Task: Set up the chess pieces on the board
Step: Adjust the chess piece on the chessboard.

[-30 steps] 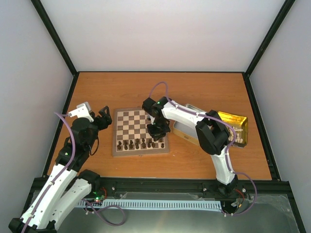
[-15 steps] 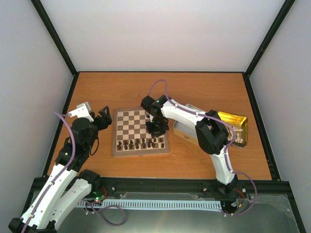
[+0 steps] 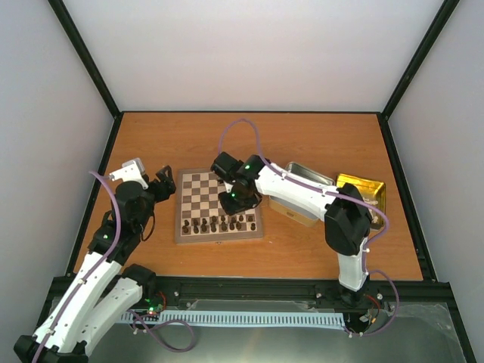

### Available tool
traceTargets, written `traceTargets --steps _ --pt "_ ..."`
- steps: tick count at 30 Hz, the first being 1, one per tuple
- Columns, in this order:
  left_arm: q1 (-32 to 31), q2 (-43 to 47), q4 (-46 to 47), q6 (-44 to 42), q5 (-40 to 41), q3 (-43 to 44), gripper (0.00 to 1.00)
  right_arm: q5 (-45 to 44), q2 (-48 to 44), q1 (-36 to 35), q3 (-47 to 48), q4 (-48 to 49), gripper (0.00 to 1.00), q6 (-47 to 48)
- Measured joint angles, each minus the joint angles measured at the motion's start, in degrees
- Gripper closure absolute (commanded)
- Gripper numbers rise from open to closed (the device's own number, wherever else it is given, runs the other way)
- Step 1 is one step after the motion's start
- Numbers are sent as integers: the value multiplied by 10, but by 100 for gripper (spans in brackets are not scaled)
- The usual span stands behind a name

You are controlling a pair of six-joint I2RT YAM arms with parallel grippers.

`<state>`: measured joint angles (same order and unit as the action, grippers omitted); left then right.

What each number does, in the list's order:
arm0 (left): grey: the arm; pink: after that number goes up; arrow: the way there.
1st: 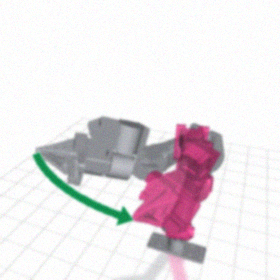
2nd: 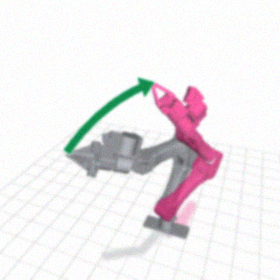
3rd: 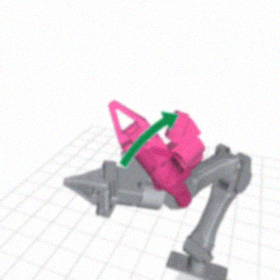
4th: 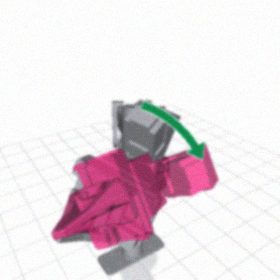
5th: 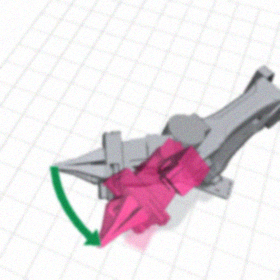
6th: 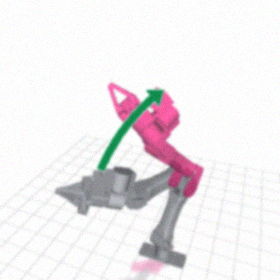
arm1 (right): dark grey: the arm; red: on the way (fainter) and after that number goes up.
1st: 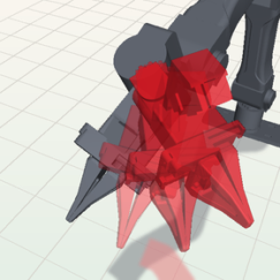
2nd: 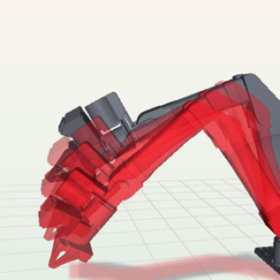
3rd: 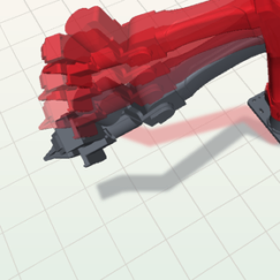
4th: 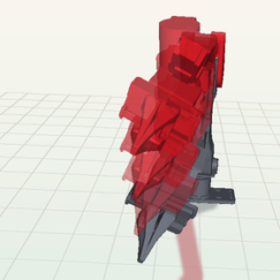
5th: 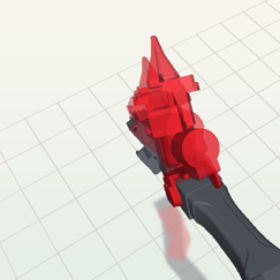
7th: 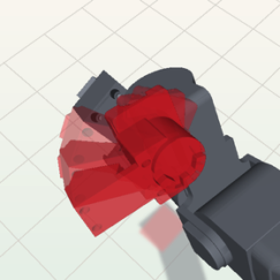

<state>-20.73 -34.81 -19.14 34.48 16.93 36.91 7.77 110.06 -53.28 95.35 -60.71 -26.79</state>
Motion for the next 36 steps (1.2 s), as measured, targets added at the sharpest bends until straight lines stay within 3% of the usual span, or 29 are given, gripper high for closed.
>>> traceTargets --steps 8,36 --pt "0 -7 -3 0 0 0 16 -16 3 -14 -25 3 76 1" --pt "0 -14 -3 0 6 0 16 -31 28 -24 -49 -9 83 5"
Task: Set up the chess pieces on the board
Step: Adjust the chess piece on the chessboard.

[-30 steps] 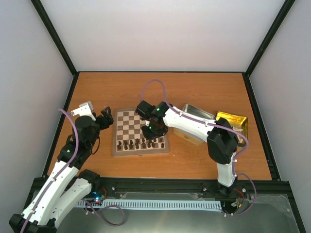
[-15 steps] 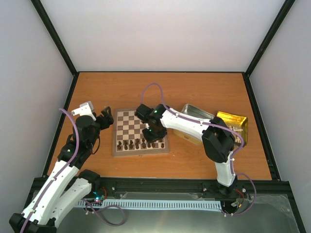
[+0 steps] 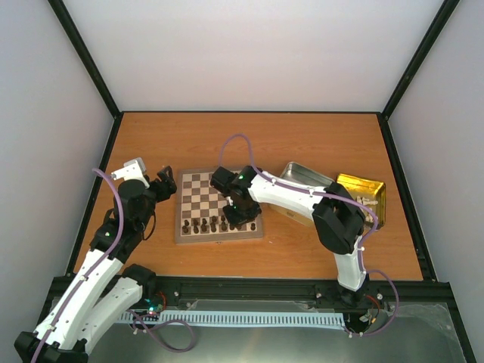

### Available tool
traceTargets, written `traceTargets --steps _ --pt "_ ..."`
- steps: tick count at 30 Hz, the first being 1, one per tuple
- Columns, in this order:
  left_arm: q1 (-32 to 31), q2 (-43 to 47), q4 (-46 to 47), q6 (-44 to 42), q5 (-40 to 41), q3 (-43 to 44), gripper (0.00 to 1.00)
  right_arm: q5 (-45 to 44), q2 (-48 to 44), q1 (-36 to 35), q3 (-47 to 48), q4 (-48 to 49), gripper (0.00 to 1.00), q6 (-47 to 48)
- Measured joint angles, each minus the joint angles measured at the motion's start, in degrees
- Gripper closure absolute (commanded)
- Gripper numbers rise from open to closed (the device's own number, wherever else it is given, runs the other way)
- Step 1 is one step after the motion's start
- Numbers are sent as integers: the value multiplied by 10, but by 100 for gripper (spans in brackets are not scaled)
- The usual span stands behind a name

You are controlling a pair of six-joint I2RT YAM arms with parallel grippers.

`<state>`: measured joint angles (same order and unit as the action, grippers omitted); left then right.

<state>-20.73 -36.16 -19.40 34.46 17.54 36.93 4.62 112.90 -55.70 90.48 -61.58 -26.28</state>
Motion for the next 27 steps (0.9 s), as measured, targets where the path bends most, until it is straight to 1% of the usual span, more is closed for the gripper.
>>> traceTargets --steps 4,18,27 --pt "0 0 0 0 0 0 16 -6 0 -1 -10 -3 89 -1" --pt "0 -1 0 0 0 0 16 -15 0 -3 -14 -2 88 -7" --pt "0 -2 0 0 0 0 16 -12 -6 -3 -24 9 91 -7"
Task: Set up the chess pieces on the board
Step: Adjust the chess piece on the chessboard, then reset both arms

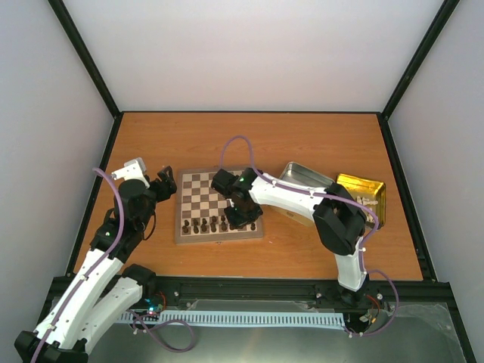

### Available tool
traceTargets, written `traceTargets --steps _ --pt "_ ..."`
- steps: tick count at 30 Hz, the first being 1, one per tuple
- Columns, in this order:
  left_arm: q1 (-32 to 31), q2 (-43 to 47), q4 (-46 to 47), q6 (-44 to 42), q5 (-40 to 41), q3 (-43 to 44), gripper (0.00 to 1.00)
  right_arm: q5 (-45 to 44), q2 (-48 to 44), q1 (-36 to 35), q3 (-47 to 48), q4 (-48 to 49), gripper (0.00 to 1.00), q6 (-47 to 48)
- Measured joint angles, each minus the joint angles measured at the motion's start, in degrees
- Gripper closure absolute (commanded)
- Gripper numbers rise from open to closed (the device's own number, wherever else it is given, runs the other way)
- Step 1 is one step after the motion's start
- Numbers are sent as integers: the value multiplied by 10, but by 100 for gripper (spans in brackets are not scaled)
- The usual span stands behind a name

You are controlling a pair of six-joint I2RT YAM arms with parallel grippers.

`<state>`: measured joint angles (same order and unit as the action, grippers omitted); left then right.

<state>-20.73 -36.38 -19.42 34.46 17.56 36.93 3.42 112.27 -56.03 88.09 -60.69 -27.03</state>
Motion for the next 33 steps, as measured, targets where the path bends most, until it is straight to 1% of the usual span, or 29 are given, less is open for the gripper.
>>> traceTargets --steps 13,15,17,19,21,23,24,28,31,33 --pt "0 -3 0 0 -2 0 16 -2 -8 0 -10 2 90 0" --pt "0 -3 0 0 -4 0 16 -2 -9 0 -12 2 86 1" --pt "0 -4 0 0 -5 0 16 -2 -9 0 -12 1 77 0" --pt "0 -6 0 1 -7 0 10 -2 -9 0 -12 1 71 -1" --pt "0 -8 -2 0 -9 0 7 -2 -9 0 -12 3 62 -2" --pt "0 -9 -5 -1 -13 3 3 -3 -12 0 -12 6 57 -10" --pt "0 -10 -7 -2 -17 5 1 -6 -17 0 -12 9 55 -13" --pt "0 -10 -16 -17 -43 25 0 -31 -70 0 -12 26 51 -27" --pt "0 -10 -21 -44 -78 52 0 -69 -138 1 -23 51 50 -35" --pt "0 -9 -24 -70 -104 71 0 -102 -192 5 -42 67 44 -39"
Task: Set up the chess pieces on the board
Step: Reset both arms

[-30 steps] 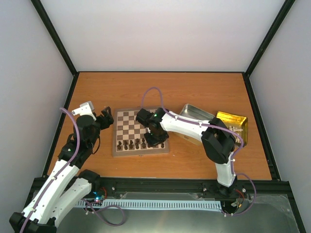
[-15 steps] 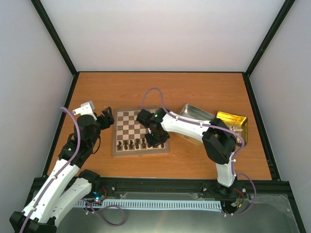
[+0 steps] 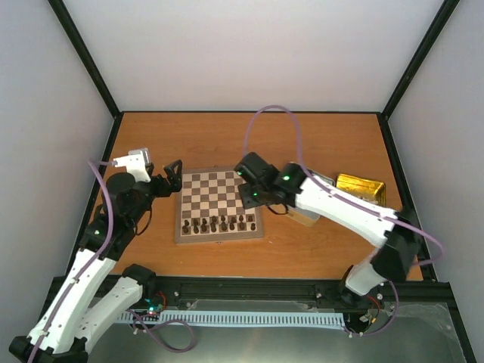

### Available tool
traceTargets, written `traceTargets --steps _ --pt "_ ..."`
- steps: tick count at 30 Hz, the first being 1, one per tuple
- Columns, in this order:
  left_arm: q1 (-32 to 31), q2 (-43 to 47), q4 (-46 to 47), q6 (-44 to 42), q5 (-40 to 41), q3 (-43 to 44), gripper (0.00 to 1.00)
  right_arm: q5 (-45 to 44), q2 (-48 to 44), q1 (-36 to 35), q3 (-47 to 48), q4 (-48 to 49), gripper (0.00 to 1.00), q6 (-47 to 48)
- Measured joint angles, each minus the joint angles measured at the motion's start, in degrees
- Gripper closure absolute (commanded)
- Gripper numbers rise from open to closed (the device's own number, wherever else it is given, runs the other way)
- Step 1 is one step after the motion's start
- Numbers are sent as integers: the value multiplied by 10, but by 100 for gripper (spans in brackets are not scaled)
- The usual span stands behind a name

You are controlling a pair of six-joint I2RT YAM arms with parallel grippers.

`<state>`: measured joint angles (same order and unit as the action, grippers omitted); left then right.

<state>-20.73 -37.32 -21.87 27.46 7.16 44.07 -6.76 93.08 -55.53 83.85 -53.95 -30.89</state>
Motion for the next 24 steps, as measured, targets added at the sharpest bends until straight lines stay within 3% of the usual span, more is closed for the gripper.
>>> traceTargets --steps 6,9,17,24 --pt "0 23 -28 -51 -21 59 0 -144 -172 27 -90 23 12 -2" --pt "0 55 -40 -73 -14 82 0 -223 -270 35 -127 24 0 13" --pt "0 124 -76 -114 24 169 0 -374 -511 34 -167 40 0 75" --pt "0 168 -139 -116 54 201 0 -440 -571 34 -166 33 0 99"
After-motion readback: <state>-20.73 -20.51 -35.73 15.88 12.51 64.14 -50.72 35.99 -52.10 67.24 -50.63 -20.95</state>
